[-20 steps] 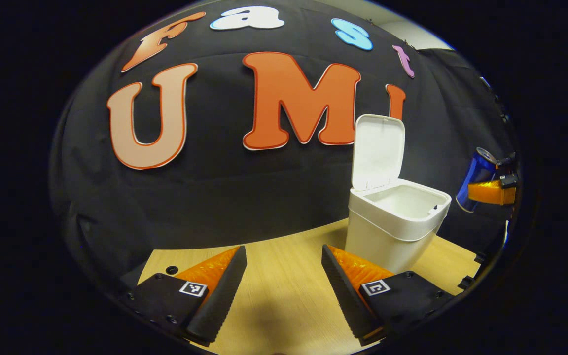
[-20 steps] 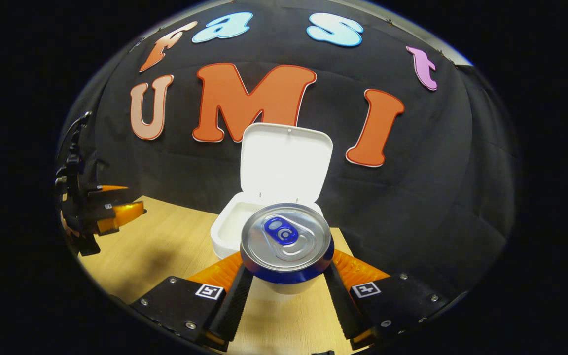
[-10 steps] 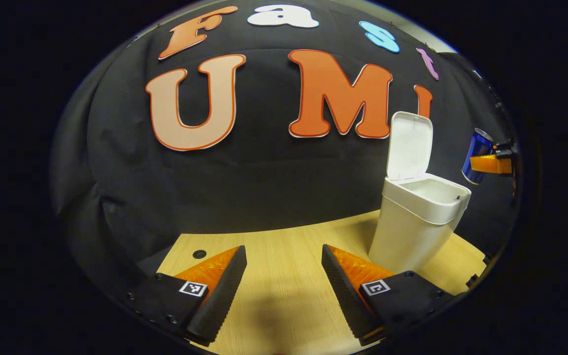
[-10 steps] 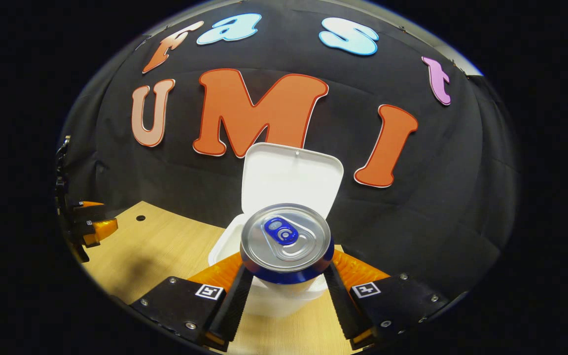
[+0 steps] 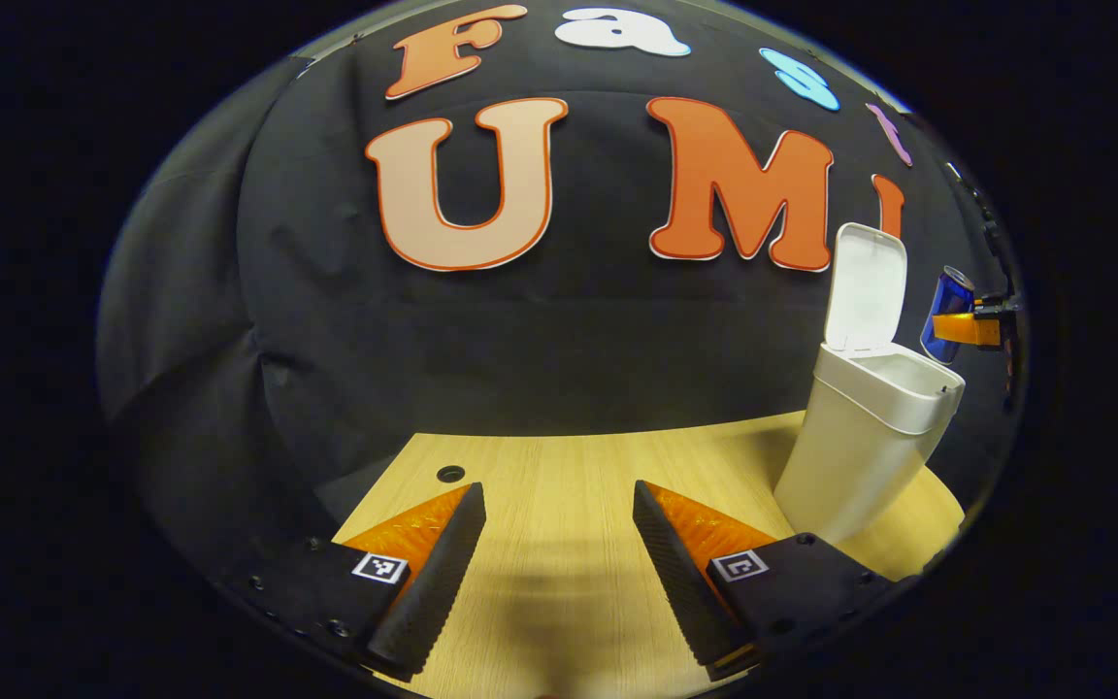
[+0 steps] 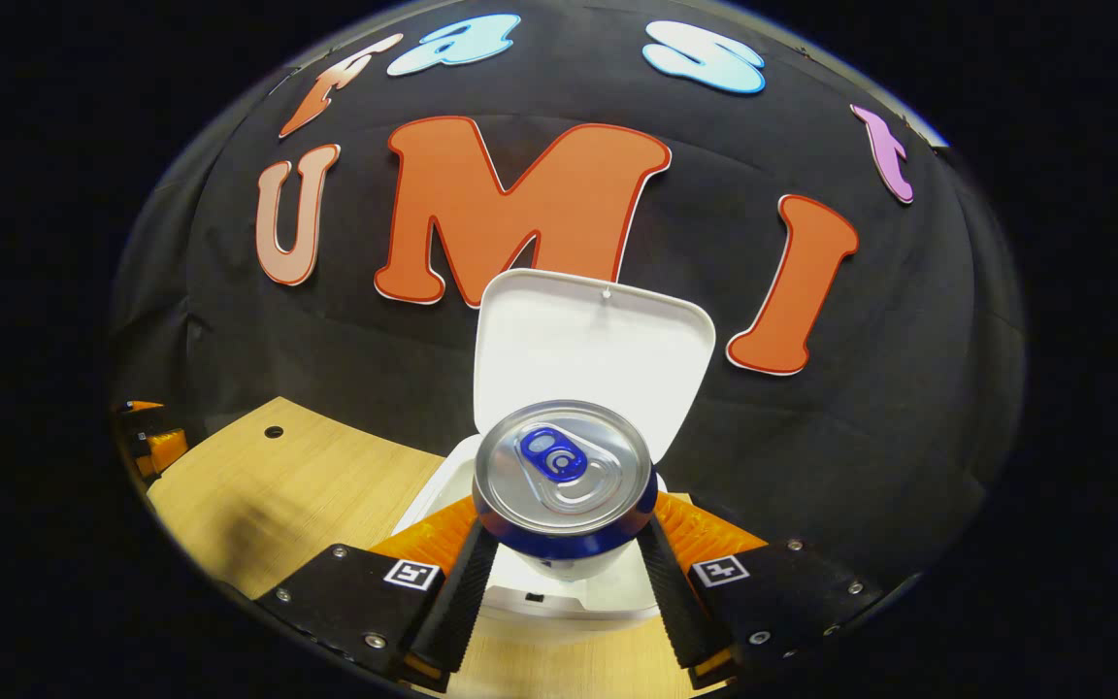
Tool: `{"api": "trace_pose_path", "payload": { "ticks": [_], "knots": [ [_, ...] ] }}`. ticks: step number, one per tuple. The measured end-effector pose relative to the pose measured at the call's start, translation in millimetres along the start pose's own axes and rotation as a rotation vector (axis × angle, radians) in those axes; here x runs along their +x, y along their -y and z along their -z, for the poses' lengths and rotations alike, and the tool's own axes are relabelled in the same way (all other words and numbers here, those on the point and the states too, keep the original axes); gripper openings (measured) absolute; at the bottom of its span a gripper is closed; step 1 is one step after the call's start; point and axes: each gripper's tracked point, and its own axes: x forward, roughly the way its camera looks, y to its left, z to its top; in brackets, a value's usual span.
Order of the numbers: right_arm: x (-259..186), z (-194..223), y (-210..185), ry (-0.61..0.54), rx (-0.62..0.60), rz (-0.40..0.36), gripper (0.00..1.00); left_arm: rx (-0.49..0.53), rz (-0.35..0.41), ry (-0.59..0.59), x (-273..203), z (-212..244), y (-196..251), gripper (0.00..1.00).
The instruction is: Press the lid of the desktop garbage bin to open it, pick up the crumpled paper on the desktop and throw it into the bin, then pick up the pop can on the desktop and drop it into the bin, and finally close the garbage bin lid.
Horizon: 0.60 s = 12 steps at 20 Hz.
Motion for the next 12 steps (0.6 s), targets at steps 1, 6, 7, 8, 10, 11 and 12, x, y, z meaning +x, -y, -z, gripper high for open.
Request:
{"api": "trace_pose_path", "payload": {
  "ticks": [1,6,7,8,10,11,12],
  "knots": [
    [4.9,2.5,-0.1,-0.006,0.003,-0.003,0.8,-0.002,-0.015,-0.002,-2.1,0.1,-3.3,0.98],
    [24.7,20.7,3.1,-0.031,0.02,-0.012,0.8,-0.001,-0.066,-0.01,-14.4,6.3,-15.5,0.98],
    [27.8,25.4,3.0,-0.037,0.026,-0.018,0.8,0.0,-0.072,-0.014,-17.8,8.6,-16.2,0.98],
    [30.2,29.6,1.9,-0.045,0.032,-0.024,0.8,0.003,-0.079,-0.017,-20.1,10.0,-16.5,0.98],
    [35.9,37.7,-1.4,-0.06,0.042,-0.032,0.8,0.015,-0.088,-0.026,-25.5,14.0,-14.5,0.98],
    [39.8,41.4,-2.7,-0.068,0.048,-0.035,0.8,0.022,-0.089,-0.029,-26.6,16.5,-13.2,0.98],
    [39.9,45.3,-3.4,-0.074,0.055,-0.04,0.8,0.03,-0.092,-0.032,-29.7,18.1,-12.2,0.98]
  ]
}}
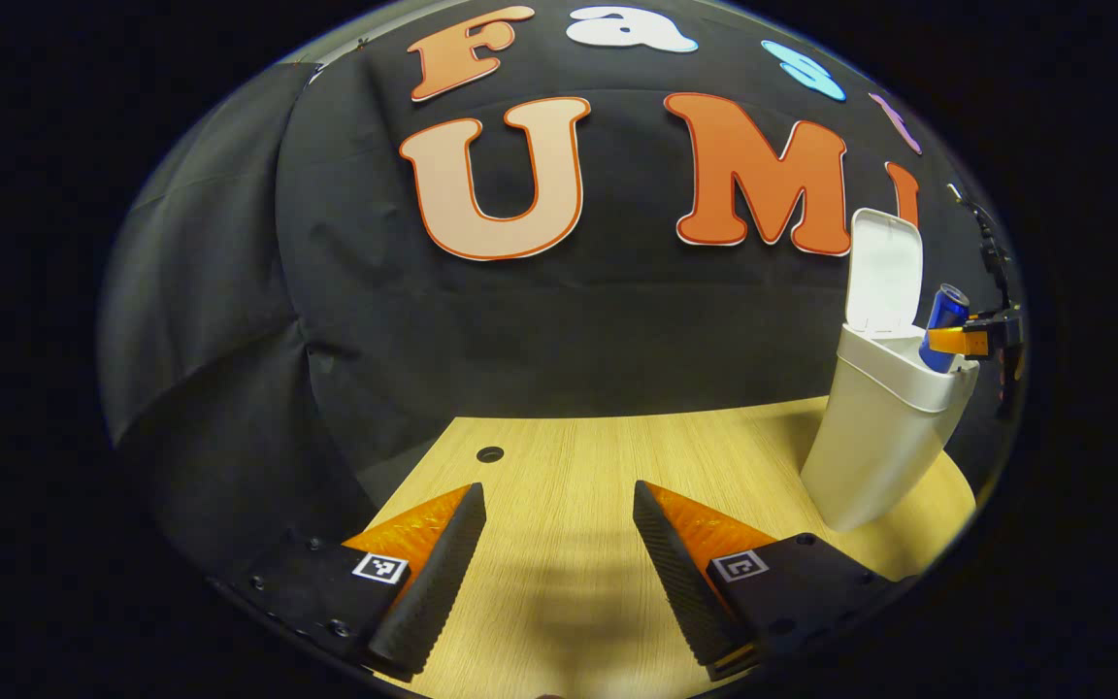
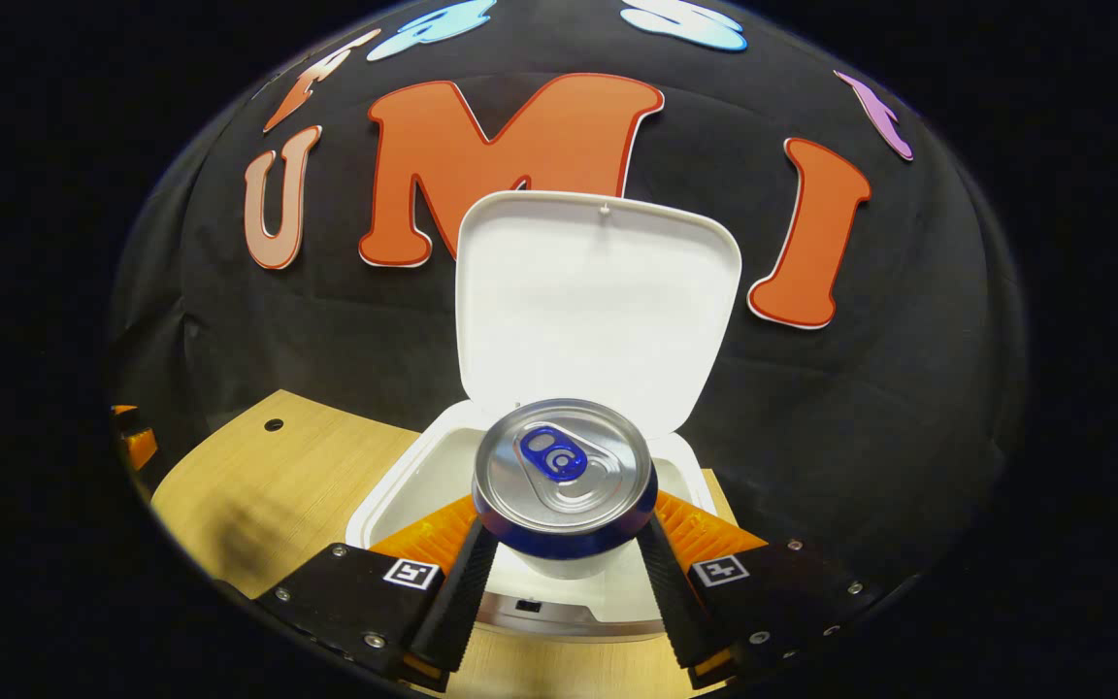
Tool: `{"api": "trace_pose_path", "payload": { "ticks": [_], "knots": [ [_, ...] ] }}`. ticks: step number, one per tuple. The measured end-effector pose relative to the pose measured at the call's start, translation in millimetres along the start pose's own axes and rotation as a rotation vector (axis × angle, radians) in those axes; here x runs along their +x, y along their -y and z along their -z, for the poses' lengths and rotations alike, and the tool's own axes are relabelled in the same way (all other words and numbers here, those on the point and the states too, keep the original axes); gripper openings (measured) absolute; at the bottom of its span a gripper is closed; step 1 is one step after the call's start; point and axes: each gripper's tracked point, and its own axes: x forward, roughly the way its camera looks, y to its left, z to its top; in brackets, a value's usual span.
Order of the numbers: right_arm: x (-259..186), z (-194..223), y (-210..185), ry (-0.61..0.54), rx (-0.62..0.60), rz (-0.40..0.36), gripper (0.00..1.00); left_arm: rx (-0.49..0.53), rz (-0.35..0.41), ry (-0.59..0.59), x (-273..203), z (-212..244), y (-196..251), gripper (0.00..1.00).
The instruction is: Press the lid of the desktop garbage bin to open it, pick up the crumpled paper on the desktop and throw it into the bin, then pick up the pop can on the desktop and drop it into the bin, and finally close the garbage bin lid.
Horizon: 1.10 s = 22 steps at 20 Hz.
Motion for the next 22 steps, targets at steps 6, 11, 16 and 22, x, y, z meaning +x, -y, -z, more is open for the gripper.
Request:
{"api": "trace_pose_path", "payload": {
  "ticks": [6,11,16,22],
  "knots": [
    [13.7,19.5,-4.3,-0.052,0.045,-0.023,0.8,-0.012,-0.01,-0.015,-10.0,7.0,3.7,1.0],
    [18.1,26.4,-7.5,-0.083,0.076,-0.048,0.81,-0.003,-0.017,-0.018,-12.6,7.3,6.2,1.0],
    [18.4,30.0,-7.0,-0.104,0.112,-0.048,0.81,-0.005,-0.004,-0.019,-13.5,7.5,11.5,1.0],
    [10.9,25.6,-5.5,-0.108,0.163,-0.058,0.82,-0.007,0.007,-0.016,-13.7,7.9,13.4,1.0]
  ]
}}
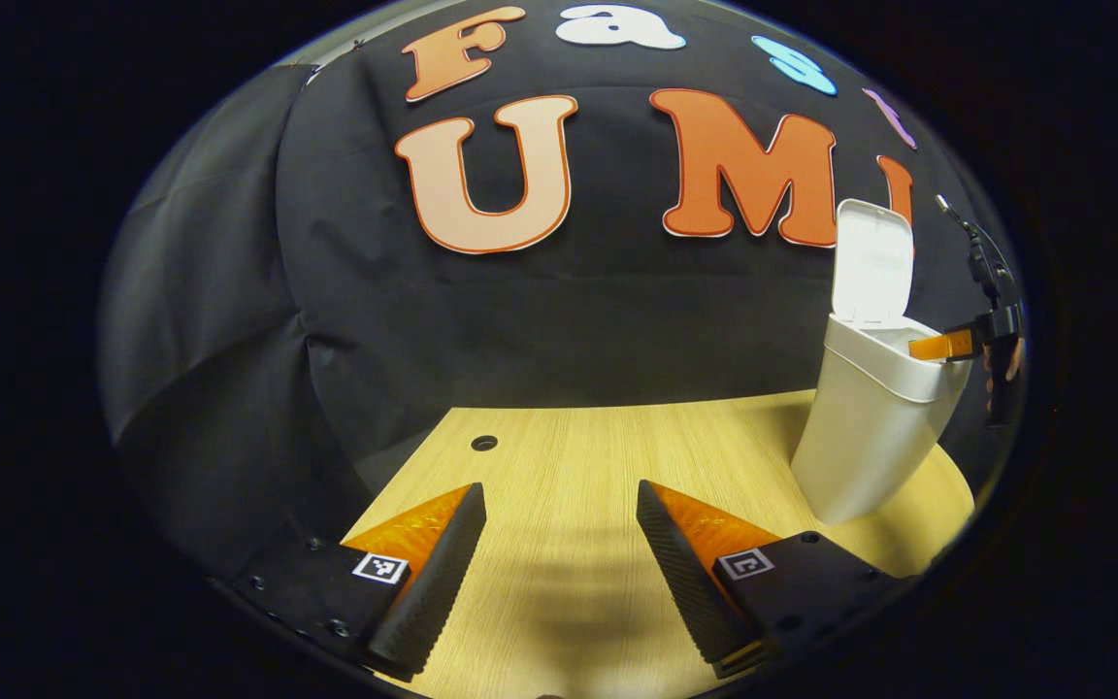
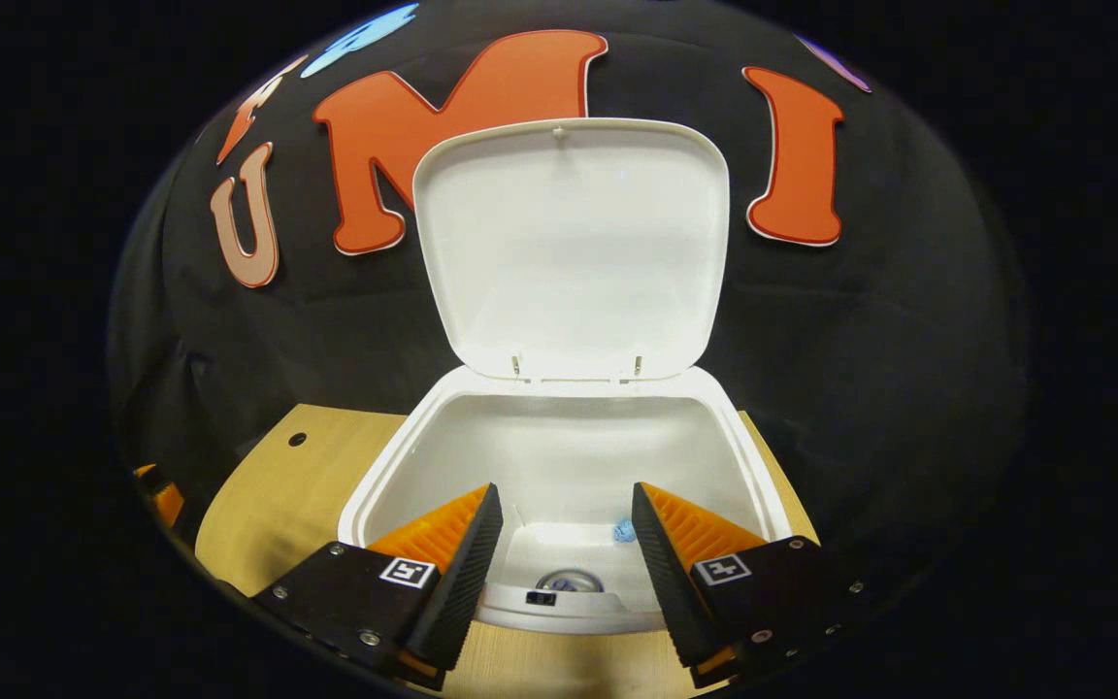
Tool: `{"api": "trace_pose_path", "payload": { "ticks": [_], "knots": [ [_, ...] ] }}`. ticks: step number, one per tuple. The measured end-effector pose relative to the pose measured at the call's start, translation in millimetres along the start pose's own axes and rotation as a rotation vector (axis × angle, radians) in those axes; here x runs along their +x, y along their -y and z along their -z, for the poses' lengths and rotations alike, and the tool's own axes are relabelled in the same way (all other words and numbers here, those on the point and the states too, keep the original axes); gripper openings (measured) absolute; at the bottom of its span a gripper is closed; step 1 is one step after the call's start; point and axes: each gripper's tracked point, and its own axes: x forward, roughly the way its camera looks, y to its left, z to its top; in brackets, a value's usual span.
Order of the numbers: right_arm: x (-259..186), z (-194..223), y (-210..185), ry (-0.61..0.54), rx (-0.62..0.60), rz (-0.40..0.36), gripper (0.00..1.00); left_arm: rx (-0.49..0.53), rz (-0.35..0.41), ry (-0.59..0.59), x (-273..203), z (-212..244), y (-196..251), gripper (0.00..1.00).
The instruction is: Press the lid of the desktop garbage bin to open it, pick up the crumpled paper on the desktop and throw it into the bin, then pick up the pop can on the desktop and drop it into the bin, and finally close the garbage bin lid.
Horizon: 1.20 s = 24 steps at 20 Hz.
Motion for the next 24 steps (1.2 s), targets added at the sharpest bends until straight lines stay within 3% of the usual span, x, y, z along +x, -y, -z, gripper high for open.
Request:
{"api": "trace_pose_path", "payload": {
  "ticks": [12,13,14,24],
  "knots": [
    [-30.2,-78.5,5.8,0.115,-0.055,0.012,0.82,-0.016,0.026,-0.01,-3.3,8.3,4.9,1.0],
    [-31.0,-88.9,5.3,0.13,-0.07,0.014,0.77,-0.018,0.029,-0.011,-3.3,9.3,6.1,1.0],
    [-32.8,-98.5,5.3,0.143,-0.083,0.018,0.83,-0.021,0.031,-0.015,-1.9,11.1,5.5,1.0],
    [-48.5,-196.7,11.2,0.249,-0.124,0.063,0.84,-0.051,0.034,-0.058,-5.2,33.7,0.0,1.0]
  ]
}}
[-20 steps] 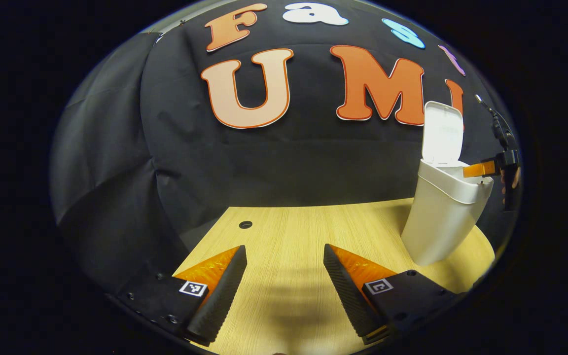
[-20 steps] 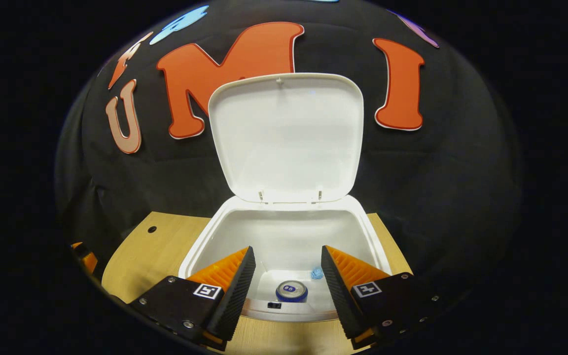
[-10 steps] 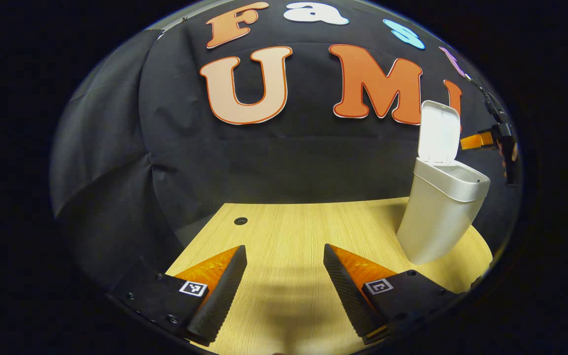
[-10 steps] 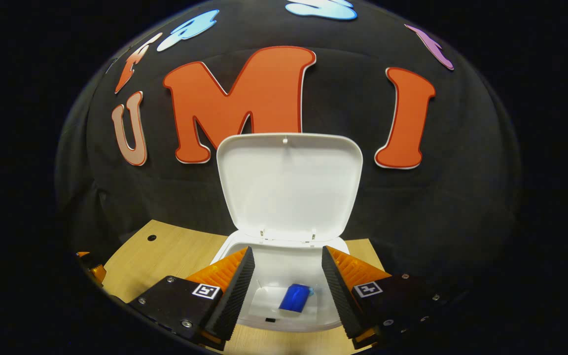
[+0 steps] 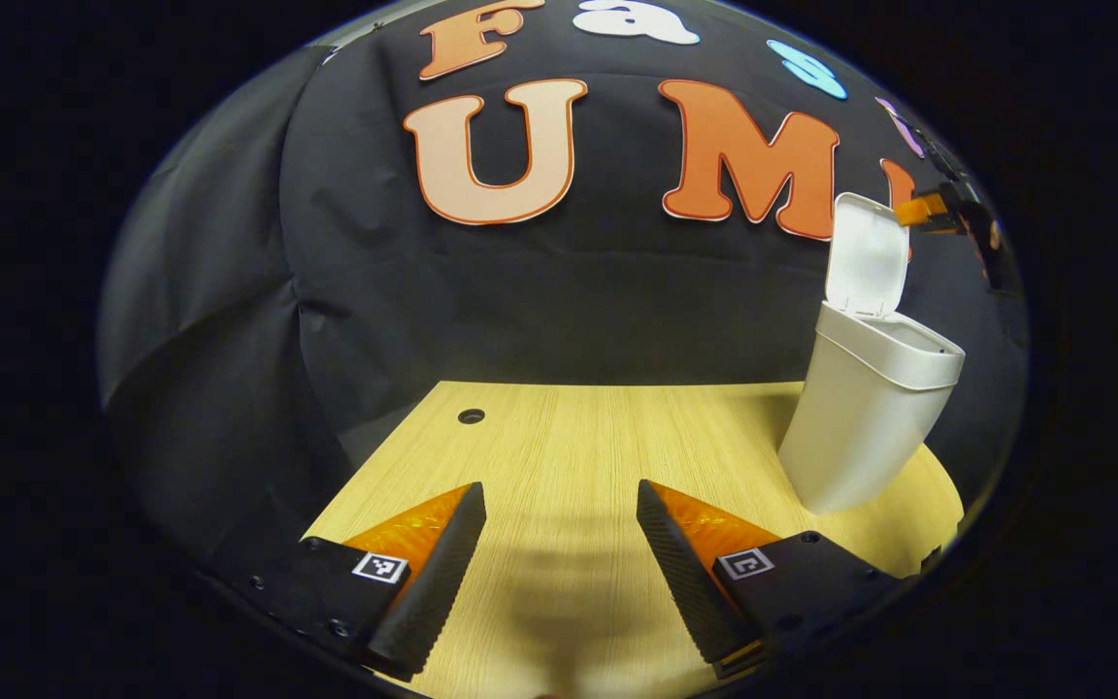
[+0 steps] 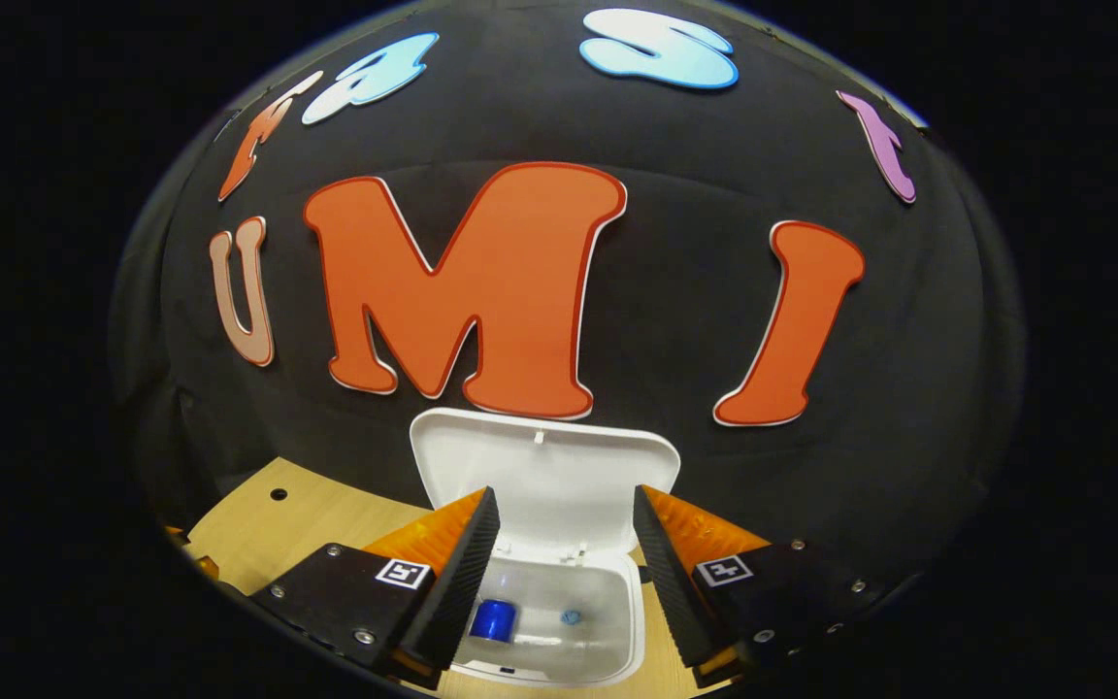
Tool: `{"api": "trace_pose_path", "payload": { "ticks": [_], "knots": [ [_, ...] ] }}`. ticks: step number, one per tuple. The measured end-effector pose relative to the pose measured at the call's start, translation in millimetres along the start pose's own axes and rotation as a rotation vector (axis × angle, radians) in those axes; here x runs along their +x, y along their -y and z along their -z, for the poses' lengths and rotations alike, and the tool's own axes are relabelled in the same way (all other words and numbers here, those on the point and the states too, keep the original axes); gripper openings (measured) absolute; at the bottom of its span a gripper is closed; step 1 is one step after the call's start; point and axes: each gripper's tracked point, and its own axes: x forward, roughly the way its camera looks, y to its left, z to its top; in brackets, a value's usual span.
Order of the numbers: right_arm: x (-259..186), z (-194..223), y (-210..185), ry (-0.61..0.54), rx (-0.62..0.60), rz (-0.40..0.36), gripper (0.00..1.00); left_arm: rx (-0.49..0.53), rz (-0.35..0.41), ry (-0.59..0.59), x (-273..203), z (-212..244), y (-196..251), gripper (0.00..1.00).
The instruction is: Press the lid of the desktop garbage bin to open it, pick up the crumpled paper on the desktop and throw it into the bin, then pick up the pop can on the desktop and drop it into the bin, and finally close the garbage bin lid.
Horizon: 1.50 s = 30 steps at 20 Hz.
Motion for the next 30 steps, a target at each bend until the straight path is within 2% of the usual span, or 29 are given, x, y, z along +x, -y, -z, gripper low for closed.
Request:
{"api": "trace_pose_path", "payload": {
  "ticks": [7,11,18,22,30],
  "knots": [
    [15.1,-44.9,-2.9,0.051,-0.012,-0.001,0.84,-0.028,0.009,-0.039,-1.6,17.1,-2.4,1.0],
    [30.5,-60.0,-6.4,0.076,-0.014,0.007,0.84,0.017,-0.01,0.009,-6.7,6.3,-6.2,1.0],
    [56.6,-43.1,-9.3,0.011,0.012,0.013,0.86,0.012,-0.024,0.009,-11.2,9.4,-16.3,1.0],
    [46.9,-34.8,-11.6,-0.015,0.044,-0.006,0.85,0.018,-0.022,0.004,-9.0,8.5,-17.5,1.0],
    [10.8,-4.7,-13.6,-0.066,0.063,-0.03,0.85,0.049,0.036,0.015,-2.5,1.6,-1.1,1.0]
  ]
}}
